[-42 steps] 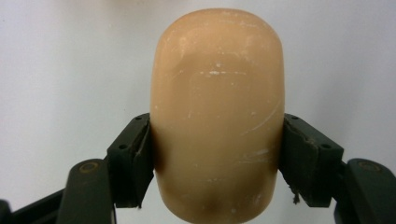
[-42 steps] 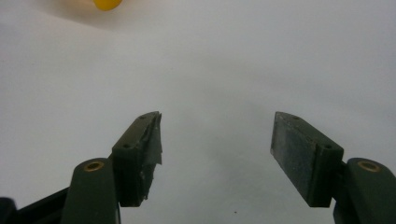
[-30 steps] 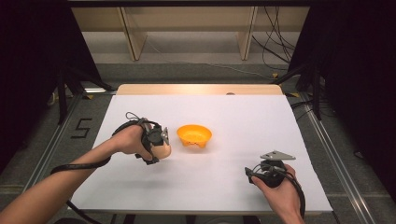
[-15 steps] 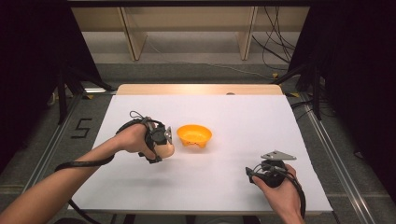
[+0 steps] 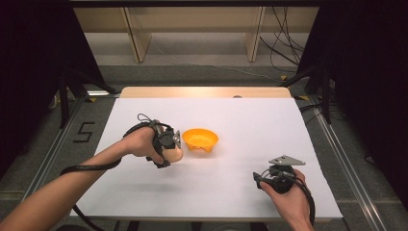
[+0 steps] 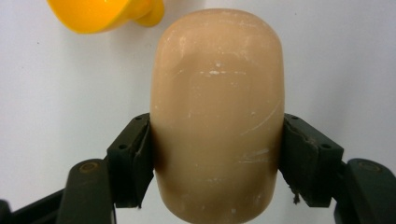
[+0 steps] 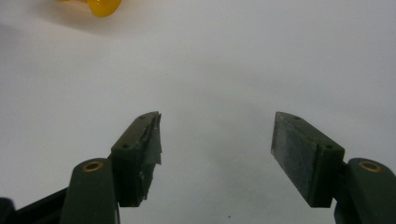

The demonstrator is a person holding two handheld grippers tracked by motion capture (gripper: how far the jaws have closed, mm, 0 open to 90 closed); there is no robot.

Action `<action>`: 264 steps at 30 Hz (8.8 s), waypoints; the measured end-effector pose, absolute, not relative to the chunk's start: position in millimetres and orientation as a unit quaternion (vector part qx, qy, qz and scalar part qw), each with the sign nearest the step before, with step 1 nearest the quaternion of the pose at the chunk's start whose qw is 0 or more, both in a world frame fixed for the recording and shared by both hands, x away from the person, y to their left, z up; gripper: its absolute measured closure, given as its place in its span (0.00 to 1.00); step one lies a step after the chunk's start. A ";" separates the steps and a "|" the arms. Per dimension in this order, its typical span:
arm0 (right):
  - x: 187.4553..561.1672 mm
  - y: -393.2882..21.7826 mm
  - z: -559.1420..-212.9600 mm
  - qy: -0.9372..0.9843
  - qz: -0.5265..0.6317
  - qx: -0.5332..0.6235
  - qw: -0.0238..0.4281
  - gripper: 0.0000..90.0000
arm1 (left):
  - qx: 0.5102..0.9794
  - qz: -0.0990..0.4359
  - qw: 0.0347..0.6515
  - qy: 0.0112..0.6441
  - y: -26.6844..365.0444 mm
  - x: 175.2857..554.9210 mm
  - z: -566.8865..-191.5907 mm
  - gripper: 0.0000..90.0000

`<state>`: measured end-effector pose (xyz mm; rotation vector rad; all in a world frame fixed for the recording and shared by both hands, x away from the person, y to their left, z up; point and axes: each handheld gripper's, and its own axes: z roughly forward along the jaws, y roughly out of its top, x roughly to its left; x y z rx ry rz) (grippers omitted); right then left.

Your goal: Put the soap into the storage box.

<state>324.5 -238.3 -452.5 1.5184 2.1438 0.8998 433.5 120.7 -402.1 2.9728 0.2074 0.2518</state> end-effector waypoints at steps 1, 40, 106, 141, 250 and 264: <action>324.6 -238.4 -452.7 0.760 0.318 0.537 0.181 0.38 | 0.991 0.086 0.077 0.068 120.2 433.7 -402.1 0.36; 324.4 -239.3 -451.4 0.757 0.318 0.537 0.194 0.37 | 0.990 0.101 0.083 0.048 97.4 442.0 -393.0 0.36; 325.1 -240.7 -450.8 0.758 0.319 0.535 0.195 0.38 | 0.990 0.112 0.088 0.022 69.0 463.2 -382.7 0.36; 324.2 -240.9 -449.8 0.753 0.323 0.537 0.202 0.38 | 0.989 0.115 0.092 0.012 57.0 474.8 -380.7 0.36; 322.8 -237.8 -448.8 0.745 0.326 0.548 0.196 0.38 | 0.988 0.090 0.118 -0.045 38.2 513.7 -405.6 0.36; 324.3 -241.1 -448.9 0.755 0.323 0.531 0.209 0.38 | 0.990 0.078 0.114 -0.036 36.0 515.6 -409.7 0.36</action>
